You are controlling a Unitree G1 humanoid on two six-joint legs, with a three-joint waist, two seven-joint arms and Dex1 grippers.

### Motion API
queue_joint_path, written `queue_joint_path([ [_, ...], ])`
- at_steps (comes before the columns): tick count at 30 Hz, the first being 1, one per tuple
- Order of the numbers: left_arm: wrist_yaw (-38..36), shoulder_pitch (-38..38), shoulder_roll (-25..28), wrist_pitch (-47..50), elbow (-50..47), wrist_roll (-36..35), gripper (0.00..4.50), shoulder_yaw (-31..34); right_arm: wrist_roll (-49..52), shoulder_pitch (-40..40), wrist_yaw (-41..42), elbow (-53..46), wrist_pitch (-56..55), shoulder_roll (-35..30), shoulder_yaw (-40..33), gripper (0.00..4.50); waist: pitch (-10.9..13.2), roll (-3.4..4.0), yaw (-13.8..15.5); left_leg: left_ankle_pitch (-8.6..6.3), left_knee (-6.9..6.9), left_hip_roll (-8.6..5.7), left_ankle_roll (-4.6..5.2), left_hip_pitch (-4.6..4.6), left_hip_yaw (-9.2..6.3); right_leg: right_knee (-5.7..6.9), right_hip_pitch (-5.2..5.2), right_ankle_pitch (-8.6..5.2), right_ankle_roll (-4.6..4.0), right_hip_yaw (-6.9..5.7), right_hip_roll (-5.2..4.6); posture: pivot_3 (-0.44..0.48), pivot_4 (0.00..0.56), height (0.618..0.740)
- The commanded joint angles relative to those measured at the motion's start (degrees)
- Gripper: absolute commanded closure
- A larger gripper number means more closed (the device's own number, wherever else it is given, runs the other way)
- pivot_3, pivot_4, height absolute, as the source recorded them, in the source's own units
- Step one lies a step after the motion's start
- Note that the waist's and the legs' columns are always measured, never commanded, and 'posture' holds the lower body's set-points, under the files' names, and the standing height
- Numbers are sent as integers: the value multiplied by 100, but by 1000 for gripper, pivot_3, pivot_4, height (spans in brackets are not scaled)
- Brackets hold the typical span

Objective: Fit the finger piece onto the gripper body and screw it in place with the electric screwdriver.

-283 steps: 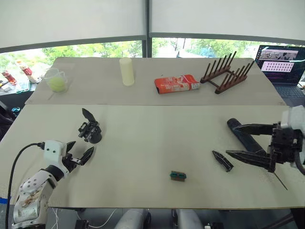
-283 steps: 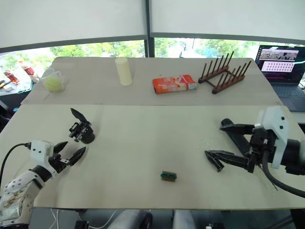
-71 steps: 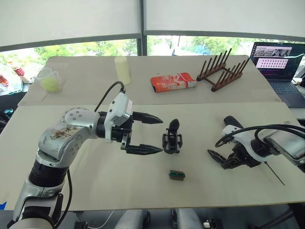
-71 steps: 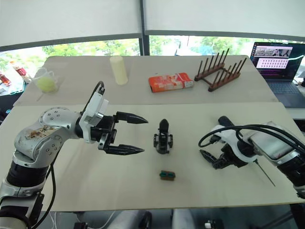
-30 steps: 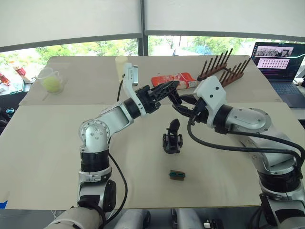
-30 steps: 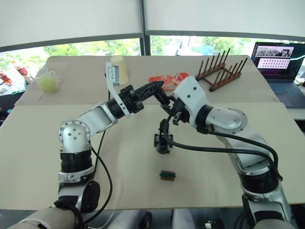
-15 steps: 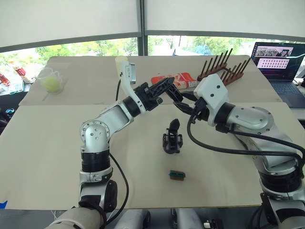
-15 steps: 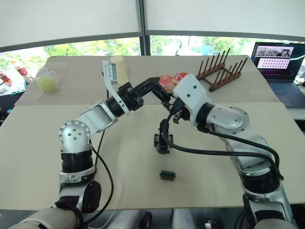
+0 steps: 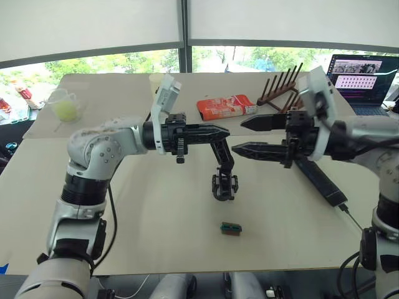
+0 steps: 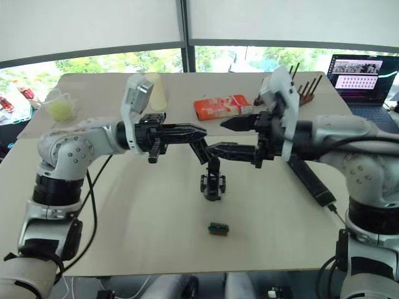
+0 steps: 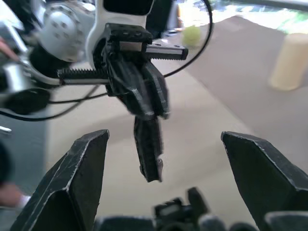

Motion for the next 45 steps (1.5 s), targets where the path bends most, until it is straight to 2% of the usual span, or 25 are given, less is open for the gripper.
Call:
queue_joint_path([
  [1,-363,-213,-139,-131,174,167,4500,-120,399,-56,51,81,166,61,-3,286,0,0,1,0,0,-1,0,-2,0,0,-1,0,0,2,-1,0,150,740],
  [5,-516,-253,-245,-162,250,320,4500,-156,387,20,15,-17,51,173,291,286,0,0,-12,0,3,0,0,-8,0,4,-7,0,0,3,-1,0,150,740],
  [8,-603,-220,-251,-134,199,374,4500,-160,403,-14,-9,-38,17,210,393,1089,0,0,-23,1,3,0,-1,-12,2,10,-17,0,0,4,-1,0,150,740],
  [12,-653,-166,-291,-372,143,634,4500,-203,342,-69,166,-185,-125,106,589,2435,0,0,-18,1,5,0,-1,-14,1,9,-18,0,0,2,-1,0,150,740],
  [21,-594,-225,-446,-201,146,605,4500,-51,36,-219,390,-189,-483,-50,980,2435,0,0,-11,1,8,-1,-1,-15,1,8,-16,0,1,-1,-1,0,150,740],
  [33,-655,-166,-394,-219,74,627,4500,-50,-17,-303,533,-65,-538,-101,978,2435,0,0,-9,1,9,-1,-1,-15,1,9,-16,0,1,0,-2,0,150,740],
  [38,-647,-183,-424,-230,94,642,4500,-66,-2,-326,514,-51,-543,-49,976,4006,0,0,-9,1,8,-1,-1,-15,1,9,-17,0,0,0,-2,0,150,740],
  [39,-653,-184,-423,-226,97,641,4500,-65,0,-331,507,-51,-540,-36,975,4191,0,0,-9,1,8,-1,-1,-15,1,9,-17,0,0,0,-2,0,150,740],
  [45,-800,-207,-270,-290,125,812,4500,-197,-173,-243,569,-105,-761,-80,1021,4191,0,0,-11,1,8,-1,-1,-15,1,9,-17,0,0,-1,-1,0,150,740],
])
